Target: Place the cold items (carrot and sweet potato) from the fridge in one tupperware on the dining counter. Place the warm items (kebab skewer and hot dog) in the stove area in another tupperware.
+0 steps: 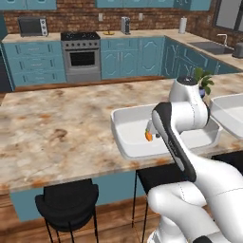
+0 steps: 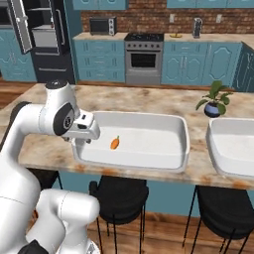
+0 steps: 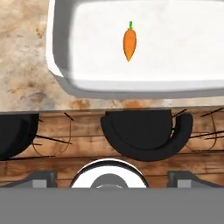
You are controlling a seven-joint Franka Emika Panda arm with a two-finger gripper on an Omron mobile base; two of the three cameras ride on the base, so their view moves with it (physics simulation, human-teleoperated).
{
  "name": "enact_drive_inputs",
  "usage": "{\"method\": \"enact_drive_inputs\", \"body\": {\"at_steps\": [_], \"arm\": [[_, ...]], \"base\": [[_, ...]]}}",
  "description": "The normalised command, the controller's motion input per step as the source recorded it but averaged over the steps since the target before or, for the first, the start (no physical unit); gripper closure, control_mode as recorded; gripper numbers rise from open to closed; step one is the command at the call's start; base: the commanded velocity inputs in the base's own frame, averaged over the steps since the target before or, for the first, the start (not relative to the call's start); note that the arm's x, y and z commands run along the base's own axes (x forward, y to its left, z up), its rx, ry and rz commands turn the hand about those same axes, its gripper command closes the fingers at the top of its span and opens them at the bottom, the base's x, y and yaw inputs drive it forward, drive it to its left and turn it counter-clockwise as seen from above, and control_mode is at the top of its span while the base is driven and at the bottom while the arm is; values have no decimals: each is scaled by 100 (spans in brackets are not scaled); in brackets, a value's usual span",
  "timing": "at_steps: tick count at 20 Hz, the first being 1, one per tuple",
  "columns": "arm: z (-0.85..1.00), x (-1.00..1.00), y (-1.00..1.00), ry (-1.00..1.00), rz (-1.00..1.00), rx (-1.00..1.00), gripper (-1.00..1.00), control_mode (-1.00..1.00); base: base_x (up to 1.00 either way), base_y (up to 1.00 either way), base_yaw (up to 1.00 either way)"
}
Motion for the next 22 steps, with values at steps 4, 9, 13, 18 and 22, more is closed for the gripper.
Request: {"method": "enact_drive_inputs", "body": {"at_steps": [4, 9, 13, 18, 22], "arm": [[0, 0, 0, 0, 0, 0, -100, 100], [0, 0, 0, 0, 0, 0, -100, 100], [0, 0, 0, 0, 0, 0, -100, 100], [0, 0, 0, 0, 0, 0, -100, 100], [0, 0, 0, 0, 0, 0, -100, 100]], "base": [[-68, 82, 15], [-6, 99, 3], [-6, 94, 0], [-1, 94, 0], [0, 100, -1]]}}
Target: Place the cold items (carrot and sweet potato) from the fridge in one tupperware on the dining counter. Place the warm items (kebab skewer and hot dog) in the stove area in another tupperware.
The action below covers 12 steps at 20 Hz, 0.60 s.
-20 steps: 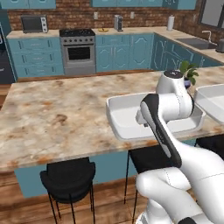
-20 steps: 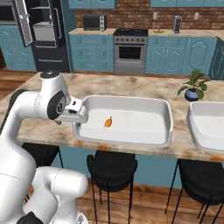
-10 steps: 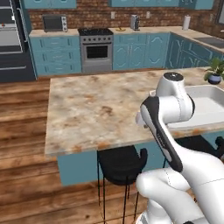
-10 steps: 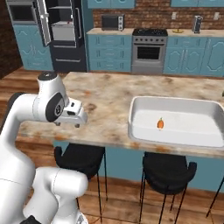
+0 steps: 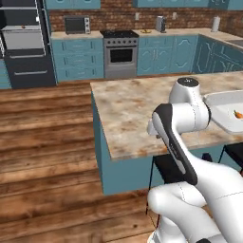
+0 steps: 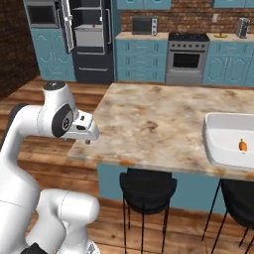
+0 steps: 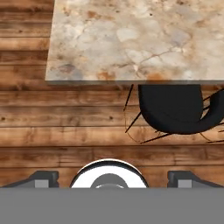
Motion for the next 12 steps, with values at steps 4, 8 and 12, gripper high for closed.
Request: {"method": "enact_drive_inputs", "body": {"at_steps": [4, 8, 12], "arm": [[0, 0, 0, 0, 0, 0, -100, 100], [0, 0, 0, 0, 0, 0, -100, 100], [0, 0, 0, 0, 0, 0, -100, 100]], "base": [[0, 100, -3], [0, 100, -7], [0, 100, -5]]}}
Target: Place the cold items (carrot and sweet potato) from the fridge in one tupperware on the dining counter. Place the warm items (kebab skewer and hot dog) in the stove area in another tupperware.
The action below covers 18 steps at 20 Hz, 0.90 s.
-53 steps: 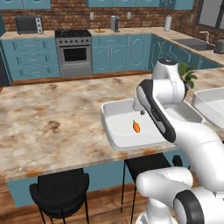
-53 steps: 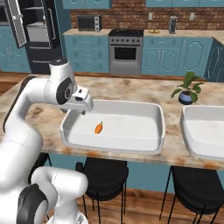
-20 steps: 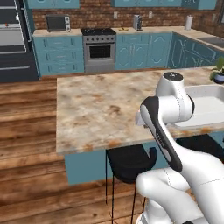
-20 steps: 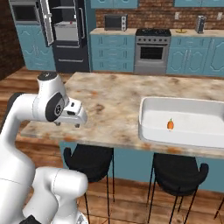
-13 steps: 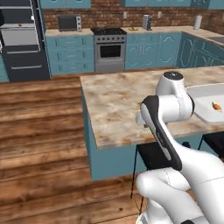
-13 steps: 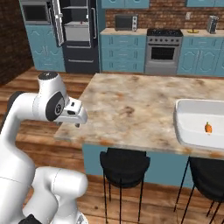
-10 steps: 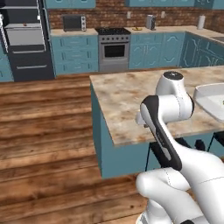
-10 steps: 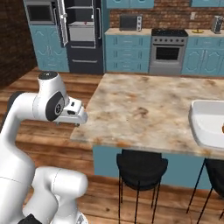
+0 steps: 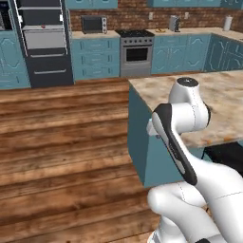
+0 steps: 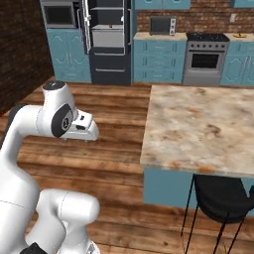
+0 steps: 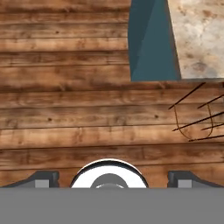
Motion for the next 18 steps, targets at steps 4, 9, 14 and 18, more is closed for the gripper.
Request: {"method": "enact_drive_inputs", "body": {"at_steps": [4, 9, 14, 18], "arm": [[0, 0, 0, 0, 0, 0, -100, 100], [0, 0, 0, 0, 0, 0, -100, 100], [0, 0, 0, 0, 0, 0, -100, 100], [0, 0, 0, 0, 0, 0, -100, 100]], "base": [[1, 100, -4], [32, 100, 2], [96, 78, 29], [100, 61, -19]]}}
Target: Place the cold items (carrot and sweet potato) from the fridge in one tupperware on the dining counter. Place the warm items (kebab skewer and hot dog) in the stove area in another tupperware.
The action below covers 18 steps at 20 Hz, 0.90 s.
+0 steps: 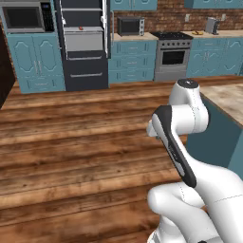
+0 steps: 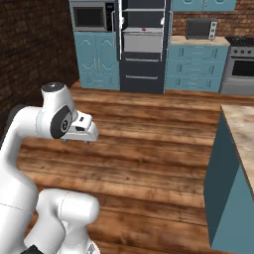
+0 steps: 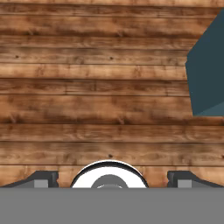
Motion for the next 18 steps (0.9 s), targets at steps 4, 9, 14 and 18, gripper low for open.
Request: {"method": "enact_drive_inputs", "body": {"at_steps": [4, 9, 14, 18], "arm": [[0, 0, 0, 0, 0, 0, -100, 100], [0, 0, 0, 0, 0, 0, -100, 100], [0, 0, 0, 0, 0, 0, -100, 100], [0, 0, 0, 0, 0, 0, -100, 100]], "base": [[100, 76, -27], [100, 70, -1], [100, 18, 12], [100, -11, -1]]}}
